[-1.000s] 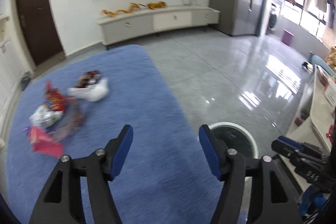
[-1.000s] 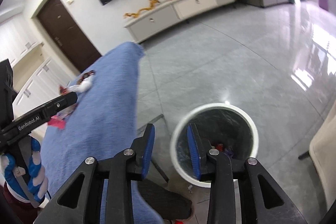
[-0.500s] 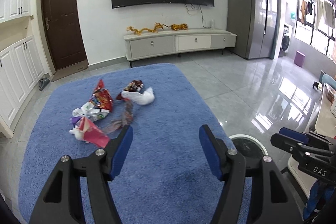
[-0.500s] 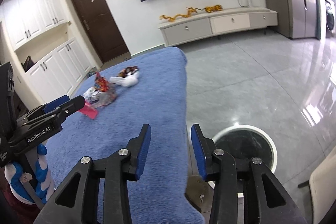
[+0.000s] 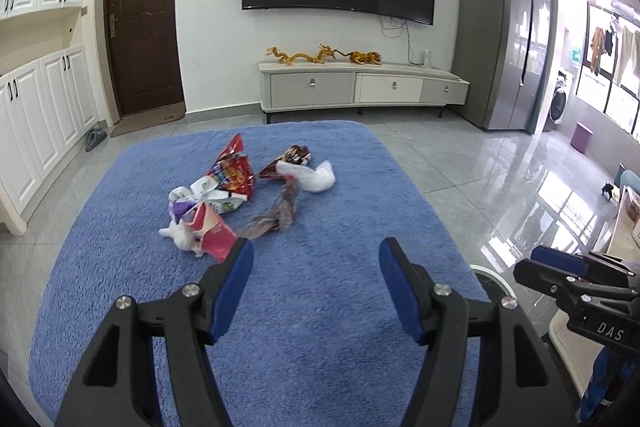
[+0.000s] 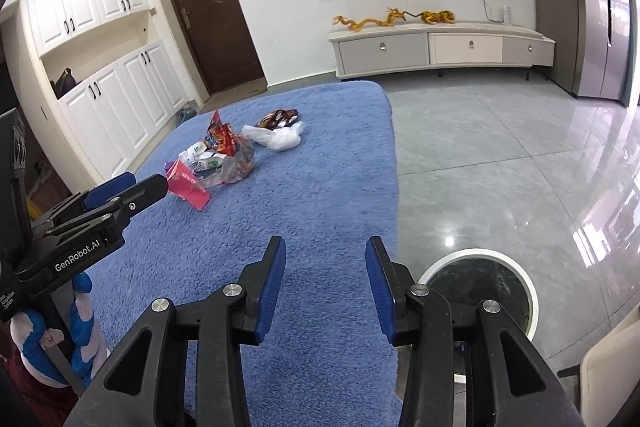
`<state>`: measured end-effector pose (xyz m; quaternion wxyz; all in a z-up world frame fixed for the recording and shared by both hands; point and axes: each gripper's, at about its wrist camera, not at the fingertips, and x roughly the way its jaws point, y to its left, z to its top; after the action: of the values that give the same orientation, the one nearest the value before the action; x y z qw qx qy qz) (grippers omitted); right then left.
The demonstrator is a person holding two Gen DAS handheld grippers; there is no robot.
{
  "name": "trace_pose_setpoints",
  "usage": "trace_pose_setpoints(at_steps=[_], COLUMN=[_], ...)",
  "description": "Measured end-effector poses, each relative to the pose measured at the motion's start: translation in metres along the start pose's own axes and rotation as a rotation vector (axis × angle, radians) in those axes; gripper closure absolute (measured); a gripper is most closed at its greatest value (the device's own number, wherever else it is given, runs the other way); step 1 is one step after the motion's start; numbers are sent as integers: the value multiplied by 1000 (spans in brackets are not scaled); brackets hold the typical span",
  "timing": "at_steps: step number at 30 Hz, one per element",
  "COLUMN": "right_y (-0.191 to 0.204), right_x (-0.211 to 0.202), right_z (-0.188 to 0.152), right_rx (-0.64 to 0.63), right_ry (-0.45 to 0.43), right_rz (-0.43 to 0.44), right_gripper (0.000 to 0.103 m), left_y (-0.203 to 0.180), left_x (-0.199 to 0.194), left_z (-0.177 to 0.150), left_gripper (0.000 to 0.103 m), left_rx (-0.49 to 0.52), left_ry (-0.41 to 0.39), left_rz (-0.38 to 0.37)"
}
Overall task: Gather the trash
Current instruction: 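Move both tools back from the bin to the wrapper pile, then grasp the clear plastic wrapper with the right tool while the left tool grasps the red-white paper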
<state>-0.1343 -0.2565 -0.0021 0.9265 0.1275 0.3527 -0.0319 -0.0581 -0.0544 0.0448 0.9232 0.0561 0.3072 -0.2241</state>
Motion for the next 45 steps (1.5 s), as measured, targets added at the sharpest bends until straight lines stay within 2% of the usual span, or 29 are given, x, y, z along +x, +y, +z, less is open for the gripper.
trace_pose_setpoints(at_steps=[6,19,21,24,31,34,38,43,45], right_y=[13,25,26,30,45,55,70,88,92], right_x=[14,71,80,95,125,139,163,204,224], right_z=[8,20,22,27,43,54,72,90,94], right_rx=[-30,-30,-29,-33,-58,-77,-100,-95,-82], right_ry=[31,109,118,129,147,144,133,137,153], right_rz=[7,61,72,93,138,165,199,243,260], right_gripper=[62,62,62,62,62,62,53,53,53], left_y=[33,154,162,160,123,116,121,123,121], left_x=[9,41,45,53,79,95,119,132,134], left_z=[-6,-16,-14,-8,4,6,5,8,7], left_gripper=[39,39,39,39,39,39,39,40,44], left_rx=[-55,-276,-293,-286,-202,-190,-211,-222,-212], left_ry=[14,88,89,93,120,142,189,204,205], left_rz=[31,209,211,162,33,30,34,22,16])
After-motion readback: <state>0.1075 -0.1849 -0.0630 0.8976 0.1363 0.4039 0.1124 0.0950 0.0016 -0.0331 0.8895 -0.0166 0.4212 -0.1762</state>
